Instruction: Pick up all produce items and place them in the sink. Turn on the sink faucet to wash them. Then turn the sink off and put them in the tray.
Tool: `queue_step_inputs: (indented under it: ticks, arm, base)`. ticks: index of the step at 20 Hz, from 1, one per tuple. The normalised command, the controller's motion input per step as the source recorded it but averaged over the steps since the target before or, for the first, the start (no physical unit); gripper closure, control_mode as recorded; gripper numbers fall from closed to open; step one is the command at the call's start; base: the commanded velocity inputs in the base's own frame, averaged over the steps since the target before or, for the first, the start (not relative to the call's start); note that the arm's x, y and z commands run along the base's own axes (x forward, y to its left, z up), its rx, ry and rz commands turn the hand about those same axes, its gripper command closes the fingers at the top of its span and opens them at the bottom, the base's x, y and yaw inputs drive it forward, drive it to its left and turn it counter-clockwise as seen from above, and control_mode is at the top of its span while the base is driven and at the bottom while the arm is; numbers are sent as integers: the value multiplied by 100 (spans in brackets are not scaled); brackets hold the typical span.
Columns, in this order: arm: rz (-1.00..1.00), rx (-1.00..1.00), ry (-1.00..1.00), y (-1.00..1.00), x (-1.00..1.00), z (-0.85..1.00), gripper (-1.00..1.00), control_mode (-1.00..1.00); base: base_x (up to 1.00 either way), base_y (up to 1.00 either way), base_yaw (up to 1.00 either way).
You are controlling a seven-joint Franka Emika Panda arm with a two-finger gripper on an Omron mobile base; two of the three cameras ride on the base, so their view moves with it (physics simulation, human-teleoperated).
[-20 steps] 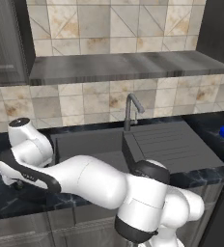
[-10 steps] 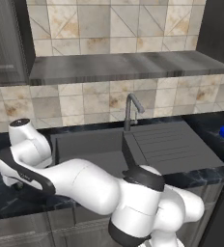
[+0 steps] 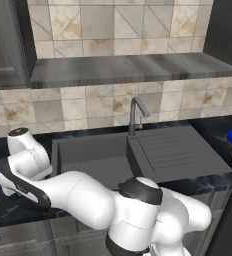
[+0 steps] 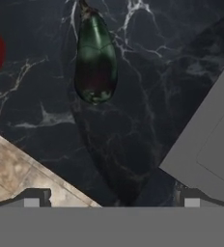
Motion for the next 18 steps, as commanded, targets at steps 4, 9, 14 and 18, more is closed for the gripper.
queue_step_inputs:
  ticks: [4, 9, 14, 18]
  arm:
    - [0, -4, 4, 16, 12, -16, -100, -100]
    - [0, -4, 5, 16, 15, -13, -100, -100]
    - [0, -3, 3, 19, 19, -13, -100, -100]
    - [0, -2, 2, 19, 20, -15, -100, -100]
  base:
    - [0, 0, 0]
    - [0, 0, 0]
    - [0, 0, 0]
    - [0, 0, 0]
